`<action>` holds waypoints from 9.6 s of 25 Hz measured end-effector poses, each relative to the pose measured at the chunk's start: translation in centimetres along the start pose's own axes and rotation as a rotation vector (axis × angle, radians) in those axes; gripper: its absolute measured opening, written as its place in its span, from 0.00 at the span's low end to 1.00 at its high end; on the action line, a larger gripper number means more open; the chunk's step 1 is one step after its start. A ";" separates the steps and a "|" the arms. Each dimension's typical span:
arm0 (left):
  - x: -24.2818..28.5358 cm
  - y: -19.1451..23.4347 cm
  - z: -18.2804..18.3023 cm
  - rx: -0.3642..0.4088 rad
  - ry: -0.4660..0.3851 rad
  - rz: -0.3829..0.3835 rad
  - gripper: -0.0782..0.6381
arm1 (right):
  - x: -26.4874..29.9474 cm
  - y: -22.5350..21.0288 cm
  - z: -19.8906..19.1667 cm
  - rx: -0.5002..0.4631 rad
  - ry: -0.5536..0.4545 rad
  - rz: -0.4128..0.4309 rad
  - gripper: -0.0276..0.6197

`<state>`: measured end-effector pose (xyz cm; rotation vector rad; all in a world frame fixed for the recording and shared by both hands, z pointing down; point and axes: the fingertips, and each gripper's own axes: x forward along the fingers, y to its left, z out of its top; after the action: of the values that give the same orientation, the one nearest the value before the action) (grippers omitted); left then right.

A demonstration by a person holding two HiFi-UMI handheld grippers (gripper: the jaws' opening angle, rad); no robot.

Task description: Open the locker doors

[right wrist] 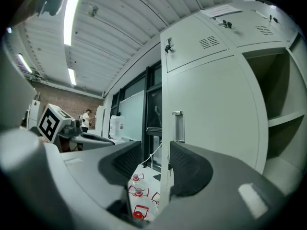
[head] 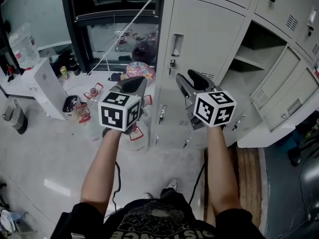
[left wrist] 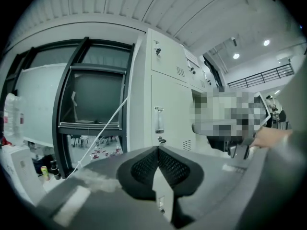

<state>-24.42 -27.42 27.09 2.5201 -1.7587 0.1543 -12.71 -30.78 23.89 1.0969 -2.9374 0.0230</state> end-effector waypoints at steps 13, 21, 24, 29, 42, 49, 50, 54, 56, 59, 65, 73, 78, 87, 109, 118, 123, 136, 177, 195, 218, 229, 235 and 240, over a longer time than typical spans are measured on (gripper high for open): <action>2.1 5.0 -0.1 -0.011 0.009 0.116 0.12 | 8.5 -1.6 0.8 -0.002 -0.003 0.084 0.38; 4.3 5.7 0.2 -0.007 0.011 0.136 0.12 | 11.6 -3.0 1.3 -0.001 0.008 0.100 0.43; 4.6 6.2 0.4 -0.006 0.007 0.145 0.12 | 12.3 -3.2 1.4 0.003 0.009 0.104 0.44; 4.8 7.1 0.2 -0.013 0.006 0.160 0.12 | 13.1 -2.6 1.5 0.001 0.005 0.132 0.45; 3.2 7.0 0.3 -0.004 0.003 0.156 0.12 | 12.0 -1.7 1.6 0.015 -0.004 0.121 0.45; 1.5 5.2 0.2 0.002 0.002 0.121 0.12 | 9.5 -0.1 1.5 0.008 0.011 0.121 0.44; 1.3 4.9 0.2 0.005 0.002 0.114 0.12 | 9.1 0.1 1.5 0.009 0.013 0.120 0.44; 0.3 3.5 0.2 0.011 0.005 0.086 0.11 | 7.2 1.0 1.5 0.005 0.013 0.106 0.44; -0.2 2.8 0.1 0.015 0.005 0.073 0.12 | 6.2 1.3 1.5 -0.001 0.013 0.092 0.44; -0.8 1.7 0.0 0.018 0.004 0.051 0.11 | 4.7 1.5 1.5 0.003 0.013 0.072 0.44; -1.3 -0.8 -0.5 0.015 0.005 -0.005 0.12 | 1.5 1.8 1.5 0.001 0.006 0.030 0.42; -1.2 -4.6 -0.7 0.000 -0.005 -0.079 0.12 | -2.7 1.6 1.4 0.004 0.017 -0.015 0.41; -0.5 -7.1 -0.7 -0.005 -0.004 -0.118 0.12 | -5.4 0.6 1.6 0.008 0.013 -0.036 0.38; 1.7 -11.8 0.9 -0.002 -0.027 -0.142 0.12 | -10.1 -1.1 1.5 0.009 -0.013 -0.008 0.35; 6.1 -23.8 1.2 0.038 0.010 -0.099 0.12 | -18.6 -7.9 1.5 0.025 -0.030 0.144 0.26; 8.1 -27.2 1.4 0.043 0.013 -0.075 0.12 | -21.2 -11.5 1.6 0.039 -0.054 0.152 0.27; 9.0 -28.8 1.4 0.049 0.018 -0.063 0.12 | -22.7 -13.9 1.6 0.051 -0.068 0.128 0.27; 9.3 -30.4 1.3 0.049 0.024 -0.017 0.12 | -24.0 -16.7 1.6 0.047 -0.067 0.100 0.23; -0.6 -20.2 -2.3 0.032 0.047 -0.193 0.11 | -25.3 -7.8 -1.2 0.056 -0.046 -0.332 0.27; -6.5 -7.6 -8.0 -0.005 0.070 -0.131 0.12 | -11.4 4.2 -8.0 0.070 0.069 -0.195 0.29; -1.9 0.7 -17.9 -0.037 0.122 -0.062 0.11 | 3.3 4.7 -24.4 0.152 0.167 -0.079 0.33; 3.6 1.2 -25.6 -0.070 0.149 -0.054 0.11 | 7.1 0.0 -32.4 0.138 0.201 -0.082 0.34; 6.5 1.2 -28.9 -0.073 0.147 -0.074 0.11 | 9.4 -2.3 -36.1 0.143 0.205 -0.083 0.34; 8.4 1.5 -31.0 -0.075 0.147 -0.086 0.11 | 11.1 -3.5 -38.0 0.134 0.203 -0.084 0.34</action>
<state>-24.34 -32.35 58.82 2.4572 -1.5704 0.2559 -18.77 -40.12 62.07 1.1578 -2.7413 0.3153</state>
